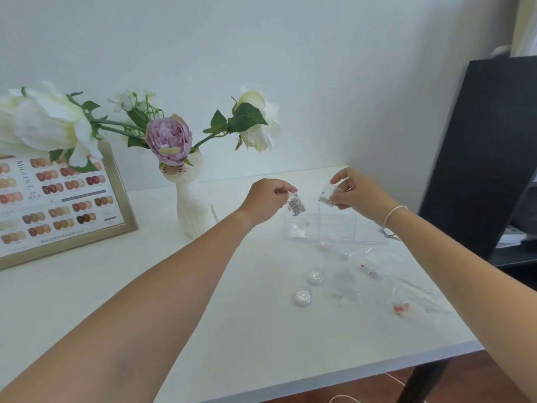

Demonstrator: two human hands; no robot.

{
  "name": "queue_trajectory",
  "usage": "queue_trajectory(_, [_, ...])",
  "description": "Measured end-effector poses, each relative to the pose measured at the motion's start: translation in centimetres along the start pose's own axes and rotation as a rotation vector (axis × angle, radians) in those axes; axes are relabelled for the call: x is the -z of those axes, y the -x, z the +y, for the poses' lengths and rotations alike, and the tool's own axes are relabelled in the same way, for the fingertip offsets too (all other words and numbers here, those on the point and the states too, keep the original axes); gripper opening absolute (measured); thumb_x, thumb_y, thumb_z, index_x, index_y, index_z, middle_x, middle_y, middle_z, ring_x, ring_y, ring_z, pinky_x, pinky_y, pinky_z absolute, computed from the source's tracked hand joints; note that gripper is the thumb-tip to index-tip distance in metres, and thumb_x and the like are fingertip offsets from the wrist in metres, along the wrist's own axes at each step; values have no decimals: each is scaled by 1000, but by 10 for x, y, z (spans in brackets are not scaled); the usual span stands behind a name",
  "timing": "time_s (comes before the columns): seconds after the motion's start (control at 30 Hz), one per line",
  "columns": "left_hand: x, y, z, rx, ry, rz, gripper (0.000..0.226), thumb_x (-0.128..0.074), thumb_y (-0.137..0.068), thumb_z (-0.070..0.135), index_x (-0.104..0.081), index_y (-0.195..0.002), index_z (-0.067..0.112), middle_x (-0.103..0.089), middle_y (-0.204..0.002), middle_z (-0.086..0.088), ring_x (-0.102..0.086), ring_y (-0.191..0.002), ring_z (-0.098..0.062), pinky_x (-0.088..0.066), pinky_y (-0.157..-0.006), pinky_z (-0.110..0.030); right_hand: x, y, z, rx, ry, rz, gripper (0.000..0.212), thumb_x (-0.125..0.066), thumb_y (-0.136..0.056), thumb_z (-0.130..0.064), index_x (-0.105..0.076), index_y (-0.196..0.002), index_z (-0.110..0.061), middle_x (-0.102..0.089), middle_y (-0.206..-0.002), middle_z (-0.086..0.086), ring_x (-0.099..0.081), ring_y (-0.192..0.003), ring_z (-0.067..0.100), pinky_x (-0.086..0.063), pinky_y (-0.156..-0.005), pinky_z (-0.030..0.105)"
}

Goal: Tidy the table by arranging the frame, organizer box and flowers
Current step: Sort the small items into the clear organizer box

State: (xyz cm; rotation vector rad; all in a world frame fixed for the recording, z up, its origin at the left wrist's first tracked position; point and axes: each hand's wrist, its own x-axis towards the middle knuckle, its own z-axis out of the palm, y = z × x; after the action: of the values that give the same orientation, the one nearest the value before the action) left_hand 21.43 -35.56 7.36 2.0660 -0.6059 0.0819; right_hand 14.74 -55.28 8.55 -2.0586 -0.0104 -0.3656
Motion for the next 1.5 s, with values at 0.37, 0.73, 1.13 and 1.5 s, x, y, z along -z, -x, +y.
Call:
queue_trajectory(0.37, [-13,-13,-8,7,-98,-25,20,-51,-89,7,-69,-98,12,-64,-97,0,-56,-89,-10,-39,-64,-2,1,-12,8,24,21,34,30,-60,-76,4,-49,-67,-22,-49,-70,-2,-57,-53,16,-51,-52,13])
queue_trajectory(0.73, [-18,-20,-15,13,-77,40,21,-52,-88,4,-70,-97,9,-63,-92,2,-56,-87,-9,-37,-61,6,-6,-19,10,21,-9,32,19,-64,-79,-8,-59,-69,-23,-60,-68,-5,-57,-43,-2,-50,-59,11])
queue_trajectory(1.13, [-21,-23,-16,36,-59,32,21,-52,-88,4,-70,-99,8,-69,-106,-6,-59,-94,-10,-39,-81,-14,-11,-25,11,72,-43,76,23,-54,-84,-4,-57,-74,-24,-56,-71,-5,-60,-57,10,-53,-65,23])
queue_trajectory(1.5, [-17,-13,-27,5,-180,29,26,-50,-90,10,-69,-107,14,-67,-117,0,-58,-100,-16,-36,-79,-10,-27,-26,11,74,51,36,23,-57,-83,-7,-56,-74,-29,-58,-73,-7,-53,-63,9,-46,-56,17])
